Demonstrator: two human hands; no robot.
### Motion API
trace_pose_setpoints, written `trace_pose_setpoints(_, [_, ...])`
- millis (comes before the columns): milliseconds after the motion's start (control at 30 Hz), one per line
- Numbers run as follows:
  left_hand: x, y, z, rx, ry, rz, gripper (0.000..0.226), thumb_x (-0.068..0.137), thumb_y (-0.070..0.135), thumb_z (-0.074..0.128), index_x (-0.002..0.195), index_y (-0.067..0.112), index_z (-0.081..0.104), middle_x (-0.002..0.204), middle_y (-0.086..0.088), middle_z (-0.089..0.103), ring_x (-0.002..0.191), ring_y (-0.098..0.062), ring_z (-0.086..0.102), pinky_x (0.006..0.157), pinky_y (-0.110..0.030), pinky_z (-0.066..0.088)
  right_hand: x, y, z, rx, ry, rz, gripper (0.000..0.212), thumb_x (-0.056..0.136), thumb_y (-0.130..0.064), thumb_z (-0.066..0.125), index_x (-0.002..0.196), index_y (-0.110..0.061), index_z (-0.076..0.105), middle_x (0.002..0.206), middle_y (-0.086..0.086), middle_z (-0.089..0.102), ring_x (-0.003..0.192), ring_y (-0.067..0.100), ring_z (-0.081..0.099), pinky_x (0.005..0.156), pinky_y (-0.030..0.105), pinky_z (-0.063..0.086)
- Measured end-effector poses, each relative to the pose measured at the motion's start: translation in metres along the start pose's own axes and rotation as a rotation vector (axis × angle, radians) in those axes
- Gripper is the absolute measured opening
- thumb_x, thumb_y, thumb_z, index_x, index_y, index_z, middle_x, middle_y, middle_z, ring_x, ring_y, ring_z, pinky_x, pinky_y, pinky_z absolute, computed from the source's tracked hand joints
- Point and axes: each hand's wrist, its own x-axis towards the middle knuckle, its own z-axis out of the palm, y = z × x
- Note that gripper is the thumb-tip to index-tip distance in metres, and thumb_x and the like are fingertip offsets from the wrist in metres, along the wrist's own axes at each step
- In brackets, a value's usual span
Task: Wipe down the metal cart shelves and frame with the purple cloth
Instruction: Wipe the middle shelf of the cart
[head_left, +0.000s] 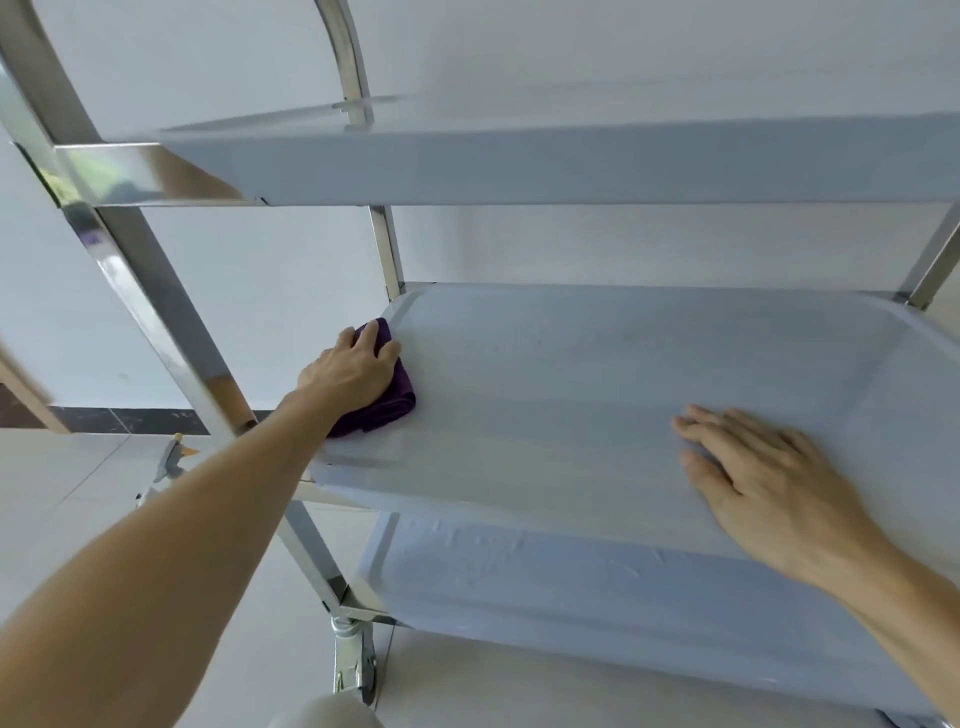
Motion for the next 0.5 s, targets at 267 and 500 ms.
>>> trace_pose_setpoints(267, [-0.039,0.09,0.034,0.045,-0.042,0.487,0.065,0.098,0.058,0.019,0.154,0.027,0.016,0.164,0.0,0.012,0.149,-0.026,0.008,0.121,-0.045,0.005,0.001,-0.011,-0.014,0.135,-0.11,0.114,0.035,0.094,-0.026,0.061,0.129,-0.02,0.063,0.143,-0.002,0.056,0.137,0.021,0.047,0.113,0.037,0.03])
trace_pose_setpoints(500, [-0.068,0.074,0.031,0.048,0.003,0.798,0.058,0.099,0.054,0.026,0.152,0.031,0.028,0.163,0.012,0.014,0.149,-0.012,0.011,0.122,-0.034,0.01,0.031,-0.001,-0.003,-0.106,-0.372,0.326,0.063,0.096,-0.063,0.012,0.154,-0.043,0.003,0.166,-0.008,-0.004,0.153,0.014,-0.004,0.121,0.049,0.003])
